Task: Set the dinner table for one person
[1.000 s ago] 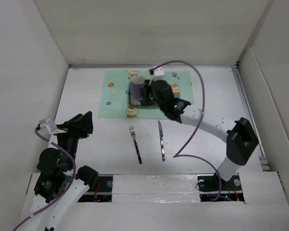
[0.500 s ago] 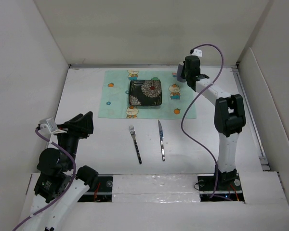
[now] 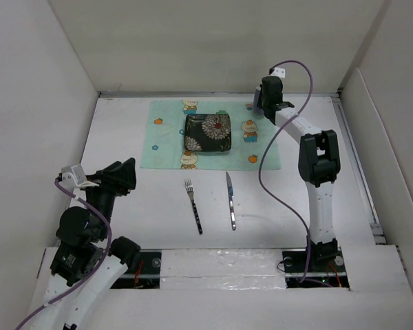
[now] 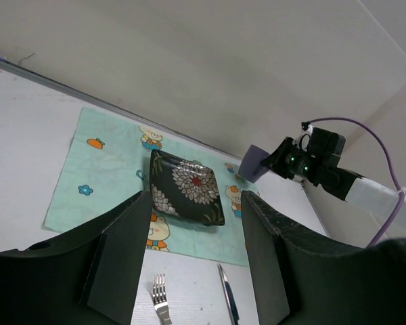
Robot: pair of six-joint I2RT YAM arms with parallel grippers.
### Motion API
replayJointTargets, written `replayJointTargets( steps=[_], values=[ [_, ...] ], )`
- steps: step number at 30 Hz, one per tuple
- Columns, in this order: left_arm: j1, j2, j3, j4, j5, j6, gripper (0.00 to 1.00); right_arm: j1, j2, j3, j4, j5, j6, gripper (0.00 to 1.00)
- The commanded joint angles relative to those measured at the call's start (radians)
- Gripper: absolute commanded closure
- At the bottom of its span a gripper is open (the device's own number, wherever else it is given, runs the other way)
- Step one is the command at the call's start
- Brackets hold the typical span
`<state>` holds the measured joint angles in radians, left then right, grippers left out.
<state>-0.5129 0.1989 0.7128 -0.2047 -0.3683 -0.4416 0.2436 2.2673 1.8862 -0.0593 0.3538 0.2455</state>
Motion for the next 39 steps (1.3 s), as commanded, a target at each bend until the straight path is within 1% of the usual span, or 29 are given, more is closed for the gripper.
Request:
replayJointTargets(
  steps=[1, 4, 7, 10, 12, 15, 16, 18, 22, 25, 26, 27, 30, 31, 33, 36, 39],
  values=[
    [0.005, 0.019, -0.001, 0.059, 0.009, 0.017, 0.48, 0.029, -0.003, 0.064, 0.136, 0.1, -0.041, 1.0],
    [0.005, 0.022, -0.001, 0.062, 0.012, 0.017, 0.48, 0.04, 0.001, 0.045, 0.162, 0.151, -0.06, 1.0],
    [0.005, 0.024, -0.001, 0.06, 0.017, 0.017, 0.48, 0.062, -0.02, -0.007, 0.193, 0.143, -0.057, 1.0],
    [0.005, 0.02, -0.001, 0.062, 0.019, 0.017, 0.48, 0.071, -0.041, -0.021, 0.171, 0.146, -0.054, 1.0],
    [0.005, 0.019, -0.003, 0.062, 0.023, 0.017, 0.48, 0.071, -0.046, -0.024, 0.133, 0.146, -0.045, 0.92],
    [0.005, 0.017, -0.004, 0.064, 0.031, 0.017, 0.48, 0.071, -0.066, -0.05, 0.087, 0.142, 0.004, 0.87],
    [0.005, 0.022, -0.004, 0.062, 0.037, 0.017, 0.48, 0.048, -0.083, -0.074, 0.076, 0.125, 0.03, 0.83],
    [0.005, 0.027, -0.003, 0.057, 0.037, 0.017, 0.48, 0.048, -0.098, -0.087, 0.069, 0.123, 0.057, 0.79],
    [0.005, 0.036, -0.003, 0.051, 0.04, 0.011, 0.48, 0.029, -0.147, -0.176, 0.078, 0.097, 0.083, 0.72],
    [0.005, 0.066, 0.007, 0.031, 0.04, -0.006, 0.48, 0.029, -0.181, -0.213, 0.09, 0.099, 0.095, 0.68],
    [0.005, 0.083, 0.008, 0.018, 0.042, -0.014, 0.48, 0.029, -0.187, -0.223, 0.082, 0.109, 0.098, 0.65],
    [0.005, 0.089, 0.01, 0.014, 0.045, -0.017, 0.48, 0.029, -0.192, -0.226, 0.078, 0.112, 0.1, 0.64],
    [0.005, 0.128, 0.014, 0.008, 0.066, -0.028, 0.47, 0.029, -0.213, -0.252, 0.081, 0.111, 0.098, 0.53],
    [0.005, 0.146, 0.019, 0.001, 0.074, -0.032, 0.46, 0.029, -0.221, -0.262, 0.084, 0.108, 0.097, 0.52],
    [0.005, 0.198, 0.028, -0.016, 0.083, -0.045, 0.45, 0.029, -0.238, -0.283, 0.099, 0.103, 0.087, 0.45],
    [0.005, 0.276, 0.042, -0.048, 0.091, -0.063, 0.46, 0.029, -0.256, -0.292, 0.096, 0.082, 0.078, 0.44],
    [0.005, 0.373, 0.06, -0.082, 0.13, -0.086, 0.48, 0.029, -0.297, -0.302, 0.075, 0.056, 0.089, 0.43]
  ],
)
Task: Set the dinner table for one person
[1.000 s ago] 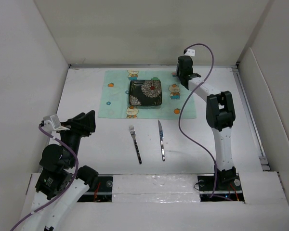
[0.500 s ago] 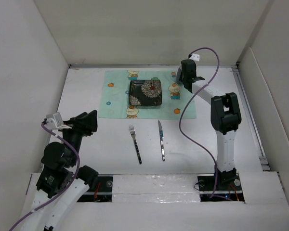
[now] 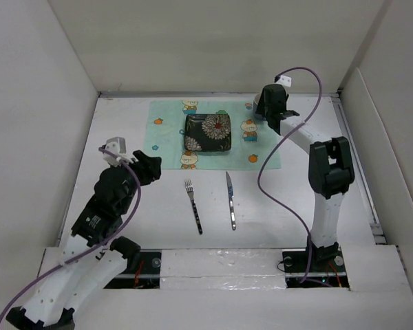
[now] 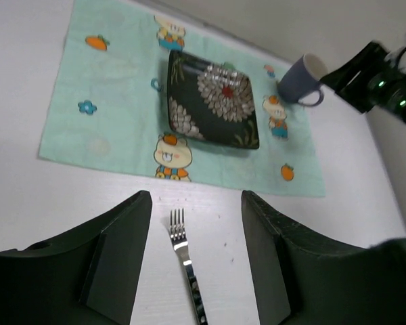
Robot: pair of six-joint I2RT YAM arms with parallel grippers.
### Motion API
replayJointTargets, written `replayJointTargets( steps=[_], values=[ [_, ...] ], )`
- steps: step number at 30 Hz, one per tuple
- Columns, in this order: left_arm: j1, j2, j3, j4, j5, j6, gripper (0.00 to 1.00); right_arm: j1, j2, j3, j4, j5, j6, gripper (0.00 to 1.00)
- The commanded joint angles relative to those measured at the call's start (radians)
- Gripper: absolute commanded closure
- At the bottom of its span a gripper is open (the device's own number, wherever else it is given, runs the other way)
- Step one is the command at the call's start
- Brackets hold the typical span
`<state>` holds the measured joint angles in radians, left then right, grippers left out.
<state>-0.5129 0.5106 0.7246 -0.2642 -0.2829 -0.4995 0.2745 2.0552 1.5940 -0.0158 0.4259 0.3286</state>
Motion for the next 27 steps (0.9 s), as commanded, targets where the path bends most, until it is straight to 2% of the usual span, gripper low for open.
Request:
replayJointTargets(
  steps=[1, 4, 5, 6, 7, 8, 9, 10, 11, 12, 14, 15, 16, 18, 19, 20, 22, 23, 27],
  values=[
    [0.005, 0.089, 0.053, -0.026, 0.091, -0.024, 0.48, -0.001, -0.104, -0.022, 0.027, -0.028, 0.01, 0.43],
    [0.005, 0.189, 0.071, -0.029, 0.155, -0.013, 0.53, -0.001, -0.216, -0.07, 0.02, -0.052, 0.043, 0.42],
    [-0.016, 0.236, 0.079, -0.035, 0.153, -0.008, 0.59, -0.001, -0.252, -0.089, -0.018, -0.082, 0.07, 0.43],
    [-0.056, 0.264, 0.091, -0.038, 0.133, -0.007, 0.63, 0.008, -0.292, -0.115, -0.027, -0.107, 0.088, 0.48],
    [-0.056, 0.291, 0.095, -0.04, 0.133, -0.004, 0.66, 0.008, -0.384, -0.153, -0.026, -0.134, 0.104, 0.57],
    [-0.056, 0.351, 0.101, -0.055, 0.166, 0.002, 0.82, 0.026, -0.479, -0.308, 0.05, -0.224, 0.139, 0.97],
    [-0.056, 0.377, 0.099, -0.055, 0.178, 0.001, 0.82, 0.041, -0.48, -0.31, 0.051, -0.225, 0.139, 0.97],
    [-0.056, 0.403, 0.09, -0.053, 0.185, 0.001, 0.88, 0.057, -0.572, -0.372, 0.078, -0.243, 0.139, 1.0],
    [-0.056, 0.452, 0.079, -0.044, 0.194, -0.001, 0.97, 0.074, -0.617, -0.496, 0.146, -0.249, 0.142, 1.0],
    [-0.056, 0.476, 0.061, -0.044, 0.203, -0.01, 1.0, 0.107, -0.656, -0.555, 0.181, -0.256, 0.147, 1.0],
    [-0.096, 0.528, 0.038, -0.03, 0.203, -0.03, 1.0, 0.13, -0.755, -0.647, 0.209, -0.259, 0.162, 1.0],
    [-0.125, 0.542, 0.026, -0.03, 0.153, -0.06, 1.0, 0.141, -0.78, -0.716, 0.205, -0.254, 0.167, 1.0],
    [-0.209, 0.557, 0.026, -0.035, 0.116, -0.079, 1.0, 0.153, -0.803, -0.748, 0.197, -0.251, 0.167, 0.98],
    [-0.321, 0.623, 0.054, -0.073, 0.009, -0.134, 0.84, 0.154, -0.869, -0.83, 0.195, -0.265, 0.168, 0.93],
    [-0.372, 0.647, 0.07, -0.096, -0.093, -0.213, 0.79, 0.163, -0.888, -0.847, 0.189, -0.274, 0.167, 0.88],
    [-0.427, 0.689, 0.084, -0.136, -0.125, -0.252, 0.7, 0.163, -0.908, -0.858, 0.166, -0.294, 0.165, 0.77],
    [-0.437, 0.716, 0.087, -0.153, -0.148, -0.348, 0.67, 0.163, -0.957, -0.875, 0.131, -0.314, 0.162, 0.66],
    [-0.437, 0.732, 0.061, -0.112, -0.135, -0.396, 0.64, 0.163, -0.99, -0.888, 0.097, -0.346, 0.155, 0.61],
    [-0.447, 0.75, -0.013, -0.058, -0.124, -0.499, 0.63, 0.163, -1.055, -0.924, 0.083, -0.365, 0.138, 0.59]
  ],
)
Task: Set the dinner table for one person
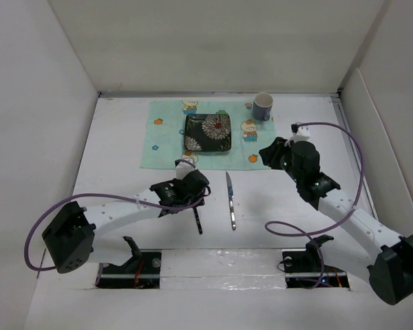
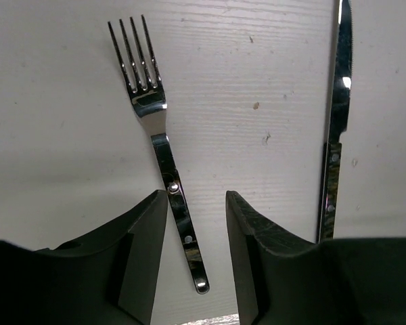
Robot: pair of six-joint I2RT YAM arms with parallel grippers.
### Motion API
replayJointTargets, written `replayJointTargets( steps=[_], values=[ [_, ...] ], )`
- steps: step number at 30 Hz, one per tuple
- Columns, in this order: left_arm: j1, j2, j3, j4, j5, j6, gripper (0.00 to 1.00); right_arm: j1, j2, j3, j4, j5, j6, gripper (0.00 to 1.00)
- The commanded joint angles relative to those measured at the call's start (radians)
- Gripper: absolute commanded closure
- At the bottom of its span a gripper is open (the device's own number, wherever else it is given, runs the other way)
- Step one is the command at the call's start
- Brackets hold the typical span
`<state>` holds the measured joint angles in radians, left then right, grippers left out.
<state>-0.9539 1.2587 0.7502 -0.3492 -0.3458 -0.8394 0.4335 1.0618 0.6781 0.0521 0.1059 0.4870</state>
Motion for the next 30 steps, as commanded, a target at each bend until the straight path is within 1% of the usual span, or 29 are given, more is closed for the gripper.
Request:
replayJointTargets(
  steps=[1, 2, 5, 6, 7, 10, 14, 18, 21, 22, 24, 25, 26, 27, 28, 30],
  values=[
    [-0.019, 0.005, -0.044, 0.03, -0.071, -0.183, 0.62, -0.005, -0.084, -0.015, 0.015, -0.057, -0.027, 0.58],
    [-0.019, 0.019, -0.049, 0.027, -0.084, -0.223, 0.62, -0.006, -0.094, -0.02, 0.011, -0.081, -0.034, 0.57],
    [-0.048, 0.056, -0.054, 0.012, -0.12, -0.263, 0.6, -0.024, -0.108, -0.023, -0.003, -0.098, -0.037, 0.57],
    [-0.066, 0.07, -0.051, 0.007, -0.134, -0.286, 0.6, -0.024, -0.106, -0.026, 0.002, -0.098, -0.037, 0.57],
    [-0.087, 0.086, -0.048, 0.006, -0.142, -0.293, 0.6, -0.024, -0.102, -0.028, 0.014, -0.138, -0.037, 0.57],
    [-0.135, 0.168, -0.015, -0.039, -0.188, -0.34, 0.6, -0.024, -0.077, -0.035, 0.029, -0.158, -0.034, 0.57],
    [-0.167, 0.292, 0.029, -0.12, -0.236, -0.389, 0.62, -0.024, -0.056, -0.032, 0.025, -0.169, -0.041, 0.57],
    [-0.19, 0.341, 0.038, -0.142, -0.251, -0.412, 0.65, -0.033, -0.078, -0.043, 0.02, -0.16, -0.045, 0.57],
    [-0.19, 0.357, 0.026, -0.129, -0.237, -0.399, 0.74, -0.055, -0.092, -0.048, 0.009, -0.179, -0.038, 0.57],
    [-0.19, 0.358, 0.02, -0.132, -0.236, -0.398, 0.81, -0.065, -0.109, -0.051, 0.006, -0.183, -0.037, 0.57],
    [-0.19, 0.358, 0.006, -0.14, -0.223, -0.395, 0.91, -0.078, -0.129, -0.072, 0.017, -0.181, -0.036, 0.57],
    [-0.19, 0.355, 0.006, -0.155, -0.223, -0.388, 1.0, -0.091, -0.14, -0.078, 0.031, -0.186, -0.034, 0.57],
    [-0.19, 0.344, 0.011, -0.175, -0.226, -0.382, 1.0, -0.091, -0.143, -0.08, 0.029, -0.198, -0.03, 0.57],
    [-0.19, 0.32, 0.055, -0.23, -0.261, -0.365, 1.0, -0.104, -0.141, -0.077, 0.026, -0.216, -0.028, 0.56],
    [-0.19, 0.32, 0.055, -0.259, -0.262, -0.365, 1.0, -0.104, -0.141, -0.077, 0.023, -0.224, -0.028, 0.56],
    [-0.19, 0.26, 0.125, -0.31, -0.33, -0.311, 1.0, -0.104, -0.135, -0.075, 0.023, -0.232, -0.03, 0.56]
  ],
)
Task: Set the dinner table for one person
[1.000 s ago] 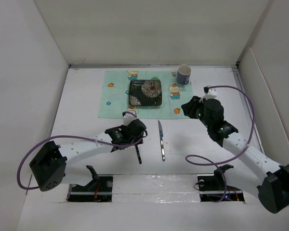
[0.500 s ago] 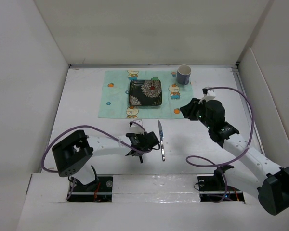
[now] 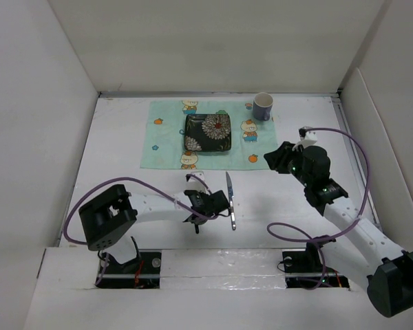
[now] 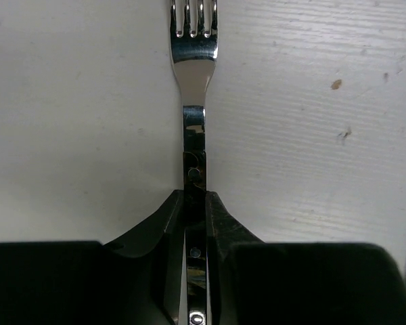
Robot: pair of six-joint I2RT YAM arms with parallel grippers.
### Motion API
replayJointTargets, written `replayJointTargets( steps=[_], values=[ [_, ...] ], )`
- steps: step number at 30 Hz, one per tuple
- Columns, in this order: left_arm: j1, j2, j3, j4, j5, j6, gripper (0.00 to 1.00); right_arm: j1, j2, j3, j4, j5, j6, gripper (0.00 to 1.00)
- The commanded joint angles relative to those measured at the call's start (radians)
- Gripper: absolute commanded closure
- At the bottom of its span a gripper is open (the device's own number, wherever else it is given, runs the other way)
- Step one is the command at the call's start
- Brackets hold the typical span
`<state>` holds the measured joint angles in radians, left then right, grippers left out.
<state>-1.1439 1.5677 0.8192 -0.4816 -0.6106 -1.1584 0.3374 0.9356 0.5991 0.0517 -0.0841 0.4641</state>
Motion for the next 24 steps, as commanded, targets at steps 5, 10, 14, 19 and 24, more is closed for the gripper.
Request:
replayJointTargets(
  steps=[5, 10, 14, 19, 24],
  values=[
    [0.189, -0.185, 0.199, -0.12, -0.115, 0.312, 1.0, -0.008, -0.011, 0.002, 0.027, -0.06, -0.004, 0.56],
    [0.444, -0.183, 0.354, 0.095, 0.052, 0.696, 1.0, -0.008, -0.037, -0.005, 0.027, -0.063, -0.002, 0.56],
    [0.582, 0.012, 0.54, 0.06, 0.103, 0.854, 1.0, -0.008, -0.06, -0.009, 0.022, -0.057, -0.002, 0.56],
    [0.676, 0.213, 0.663, 0.158, 0.037, 1.005, 1.0, 0.012, -0.075, -0.015, 0.023, -0.04, -0.002, 0.56],
    [0.759, 0.339, 0.724, 0.207, 0.115, 1.082, 1.0, 0.012, -0.07, -0.013, 0.02, -0.042, -0.004, 0.56]
  ],
)
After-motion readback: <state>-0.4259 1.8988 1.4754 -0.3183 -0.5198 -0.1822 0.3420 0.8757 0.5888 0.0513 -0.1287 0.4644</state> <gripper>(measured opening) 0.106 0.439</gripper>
